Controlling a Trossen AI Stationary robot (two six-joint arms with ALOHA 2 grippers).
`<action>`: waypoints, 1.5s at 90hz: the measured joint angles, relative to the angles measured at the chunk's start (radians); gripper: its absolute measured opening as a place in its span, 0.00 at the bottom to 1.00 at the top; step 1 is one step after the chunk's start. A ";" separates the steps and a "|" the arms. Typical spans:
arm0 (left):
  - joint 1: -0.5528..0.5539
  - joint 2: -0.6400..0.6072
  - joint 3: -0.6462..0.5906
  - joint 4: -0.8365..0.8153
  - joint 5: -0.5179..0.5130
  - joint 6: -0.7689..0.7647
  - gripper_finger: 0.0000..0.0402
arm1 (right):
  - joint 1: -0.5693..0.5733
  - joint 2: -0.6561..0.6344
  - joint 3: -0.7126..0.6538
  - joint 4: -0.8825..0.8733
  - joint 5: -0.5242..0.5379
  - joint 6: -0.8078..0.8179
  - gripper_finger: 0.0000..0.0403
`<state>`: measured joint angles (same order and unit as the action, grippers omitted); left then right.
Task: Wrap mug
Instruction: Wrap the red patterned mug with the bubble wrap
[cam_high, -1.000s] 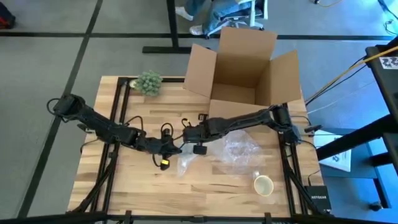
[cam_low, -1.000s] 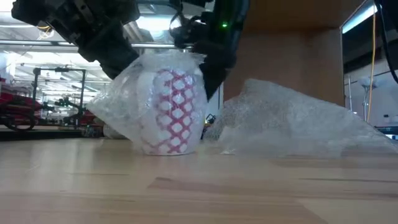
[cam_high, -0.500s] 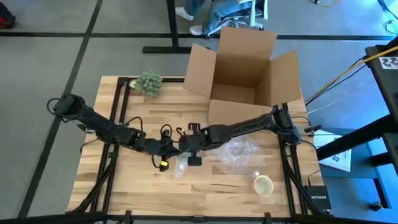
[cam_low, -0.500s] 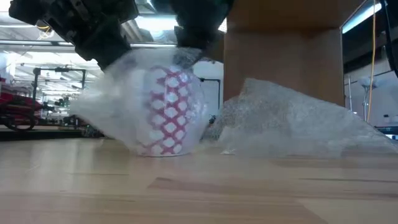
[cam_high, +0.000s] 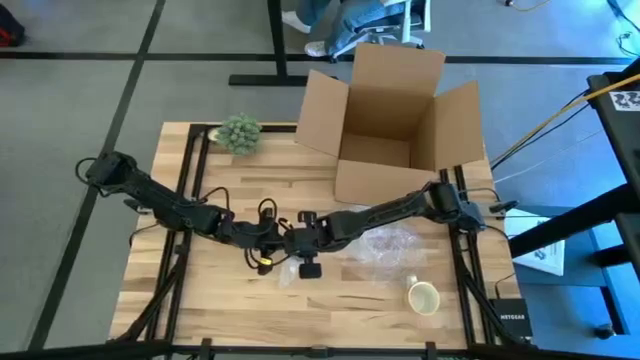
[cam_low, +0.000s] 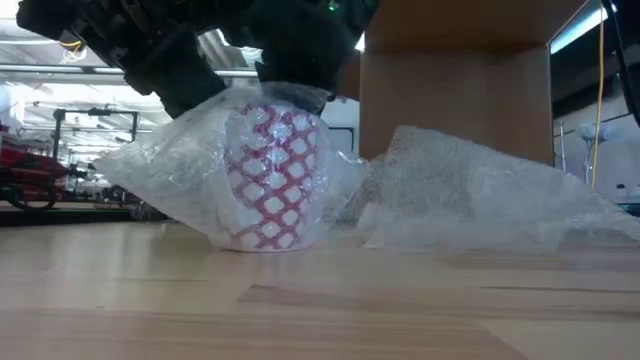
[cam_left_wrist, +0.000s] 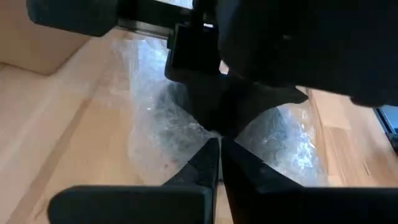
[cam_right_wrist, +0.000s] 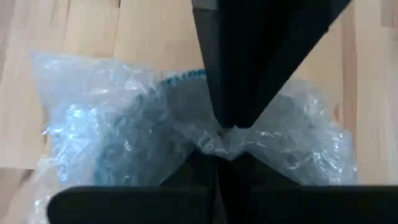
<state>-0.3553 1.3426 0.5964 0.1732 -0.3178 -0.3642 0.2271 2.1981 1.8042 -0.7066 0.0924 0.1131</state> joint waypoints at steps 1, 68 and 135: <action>0.000 0.000 0.000 0.000 0.000 0.000 0.00 | 0.000 -0.002 0.000 -0.005 0.000 0.005 0.00; 0.000 0.000 0.000 -0.006 -0.001 -0.003 0.00 | 0.000 -0.028 0.232 -0.232 0.079 0.058 0.00; 0.006 0.002 -0.002 0.084 -0.004 -0.010 0.00 | -0.005 0.063 0.110 -0.103 -0.024 0.073 0.00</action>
<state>-0.3489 1.3449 0.5945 0.2569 -0.3222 -0.3740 0.2218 2.2608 1.9141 -0.8099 0.0681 0.1860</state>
